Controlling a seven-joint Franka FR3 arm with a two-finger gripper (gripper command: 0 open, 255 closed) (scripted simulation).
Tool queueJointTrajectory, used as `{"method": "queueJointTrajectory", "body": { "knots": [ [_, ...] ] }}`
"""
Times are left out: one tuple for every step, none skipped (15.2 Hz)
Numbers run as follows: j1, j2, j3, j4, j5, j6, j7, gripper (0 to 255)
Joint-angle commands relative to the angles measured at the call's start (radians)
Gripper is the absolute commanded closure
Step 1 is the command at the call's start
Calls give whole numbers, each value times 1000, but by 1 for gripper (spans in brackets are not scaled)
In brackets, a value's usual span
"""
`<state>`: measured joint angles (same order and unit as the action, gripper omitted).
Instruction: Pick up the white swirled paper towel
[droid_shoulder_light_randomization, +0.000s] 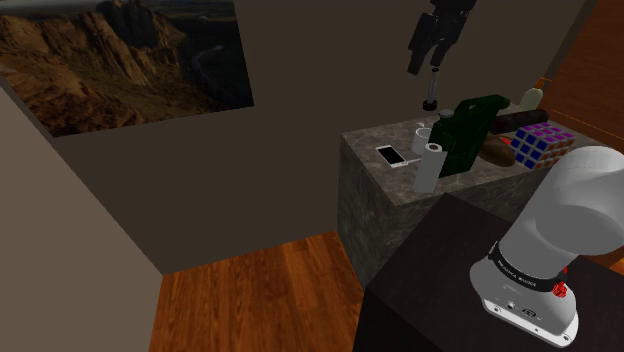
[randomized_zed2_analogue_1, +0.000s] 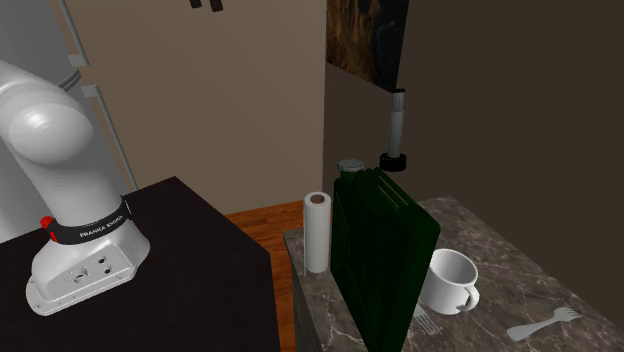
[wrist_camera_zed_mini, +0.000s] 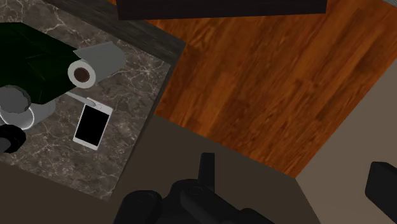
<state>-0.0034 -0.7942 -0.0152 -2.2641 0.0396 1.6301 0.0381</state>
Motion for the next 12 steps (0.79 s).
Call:
{"method": "queueJointTrajectory", "body": {
  "knots": [
    [0, 0, 0, 0, 0, 0, 0, 0],
    [-6, 0, -12, -25, -9, 20, -11, 0],
    [-13, 1, -24, -49, -17, 39, -21, 0],
    [-19, 2, -36, -73, -26, 60, -32, 0],
    [-26, 5, -48, -96, -35, 80, -42, 0],
    [-33, 9, -61, -117, -45, 101, -53, 0],
    [-40, 14, -74, -138, -54, 122, -63, 0],
    [-48, 20, -86, -158, -63, 143, -74, 0],
    [-56, 27, -99, -178, -73, 165, -84, 0],
    [-63, 36, -113, -196, -83, 187, -95, 0],
    [-71, 45, -126, -213, -92, 209, -105, 0],
    [-79, 56, -140, -230, -102, 232, -115, 0]
  ]
}}
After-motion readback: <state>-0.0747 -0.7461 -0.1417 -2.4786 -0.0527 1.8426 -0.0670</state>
